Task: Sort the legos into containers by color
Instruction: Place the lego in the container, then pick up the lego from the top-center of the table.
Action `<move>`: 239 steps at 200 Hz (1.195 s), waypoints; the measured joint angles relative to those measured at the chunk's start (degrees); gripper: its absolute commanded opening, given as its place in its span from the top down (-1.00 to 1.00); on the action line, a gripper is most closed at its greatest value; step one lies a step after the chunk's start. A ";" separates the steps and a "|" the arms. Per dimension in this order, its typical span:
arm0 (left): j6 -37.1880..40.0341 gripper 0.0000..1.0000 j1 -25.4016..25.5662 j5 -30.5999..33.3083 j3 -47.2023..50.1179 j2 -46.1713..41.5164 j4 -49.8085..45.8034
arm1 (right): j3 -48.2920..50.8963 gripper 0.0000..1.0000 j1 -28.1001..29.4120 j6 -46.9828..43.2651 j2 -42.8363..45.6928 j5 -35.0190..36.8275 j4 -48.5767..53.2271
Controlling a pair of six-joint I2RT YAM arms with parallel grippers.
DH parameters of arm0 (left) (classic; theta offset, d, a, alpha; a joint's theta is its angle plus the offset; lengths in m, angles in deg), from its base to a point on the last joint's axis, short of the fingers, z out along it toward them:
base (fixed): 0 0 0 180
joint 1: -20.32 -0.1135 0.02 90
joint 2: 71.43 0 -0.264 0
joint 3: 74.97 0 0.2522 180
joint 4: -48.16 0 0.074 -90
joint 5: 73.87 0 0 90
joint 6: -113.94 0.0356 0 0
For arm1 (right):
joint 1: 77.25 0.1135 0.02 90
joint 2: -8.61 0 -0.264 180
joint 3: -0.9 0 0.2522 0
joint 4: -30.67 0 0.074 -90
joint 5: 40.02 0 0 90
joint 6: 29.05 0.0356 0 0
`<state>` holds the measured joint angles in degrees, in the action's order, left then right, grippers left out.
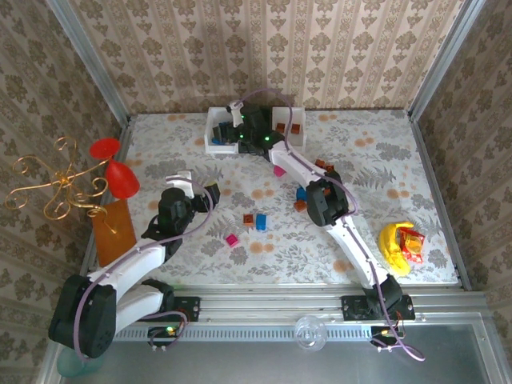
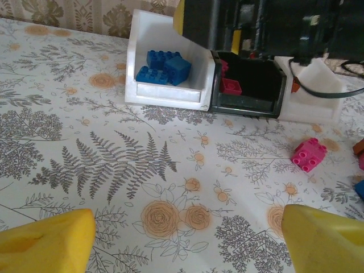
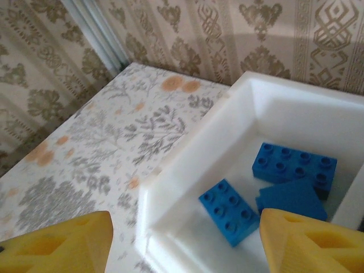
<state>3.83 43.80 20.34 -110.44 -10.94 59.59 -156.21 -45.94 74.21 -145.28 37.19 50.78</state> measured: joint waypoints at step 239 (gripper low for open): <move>2.45 -0.67 4.33 -20.79 -5.97 12.66 3.61 | 47.23 -0.11 -3.04 -16.13 28.98 17.07 19.17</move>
<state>6.27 48.13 -0.44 -116.41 1.71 63.20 -108.98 -48.98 58.08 -116.29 54.26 69.95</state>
